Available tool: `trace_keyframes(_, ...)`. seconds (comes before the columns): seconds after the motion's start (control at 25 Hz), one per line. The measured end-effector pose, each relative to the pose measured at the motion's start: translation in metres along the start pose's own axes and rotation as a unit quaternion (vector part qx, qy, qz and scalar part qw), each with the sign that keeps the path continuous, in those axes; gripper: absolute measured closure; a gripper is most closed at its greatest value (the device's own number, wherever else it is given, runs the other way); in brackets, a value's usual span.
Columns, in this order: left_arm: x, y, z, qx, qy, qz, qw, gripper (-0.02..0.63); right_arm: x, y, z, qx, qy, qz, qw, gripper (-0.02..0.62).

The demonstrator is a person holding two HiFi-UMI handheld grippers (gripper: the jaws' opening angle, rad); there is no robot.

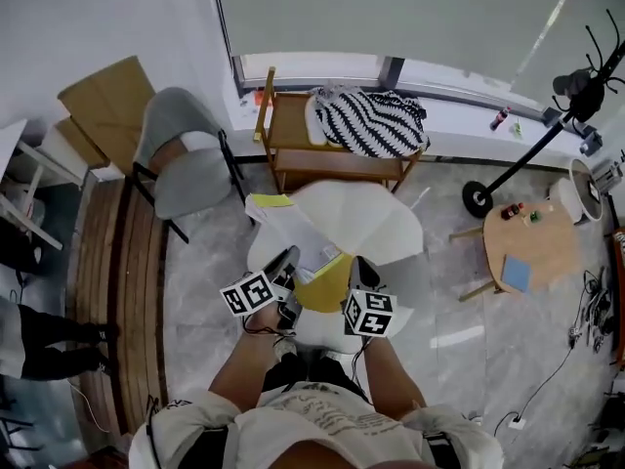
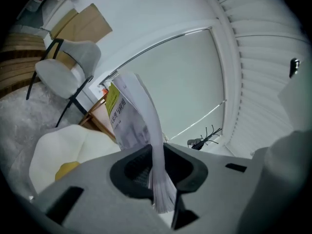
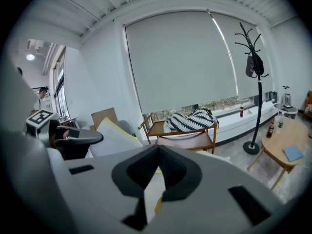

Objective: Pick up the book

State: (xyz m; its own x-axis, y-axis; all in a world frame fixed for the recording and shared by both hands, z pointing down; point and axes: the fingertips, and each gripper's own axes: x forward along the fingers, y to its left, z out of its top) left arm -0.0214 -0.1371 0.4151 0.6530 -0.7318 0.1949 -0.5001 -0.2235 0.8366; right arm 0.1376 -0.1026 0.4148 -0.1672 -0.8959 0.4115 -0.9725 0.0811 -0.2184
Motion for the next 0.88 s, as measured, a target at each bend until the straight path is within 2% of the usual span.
trace_keyframes(0.2, -0.003, -0.064, 0.038, 0.042, -0.022, -0.038, 0.9982, 0.528, -0.016, -0.003, 0.068, -0.012, -0.056, -0.002, 0.998, 0.569)
trace_keyframes(0.36, -0.004, -0.110, 0.066, 0.057, -0.044, -0.075, 0.9946, 0.528, -0.028, 0.000, 0.114, -0.021, -0.095, -0.002, 0.995, 0.569)
trace_keyframes(0.6, -0.009, -0.154, 0.090, 0.091, -0.069, -0.113, 0.9870, 0.528, -0.040, 0.004, 0.156, -0.023, -0.132, 0.004, 0.991, 0.569)
trace_keyframes(0.88, -0.014, -0.172, 0.094, 0.097, -0.072, -0.127, 0.9845, 0.528, -0.051, 0.019, 0.183, -0.045, -0.156, 0.028, 0.986, 0.571)
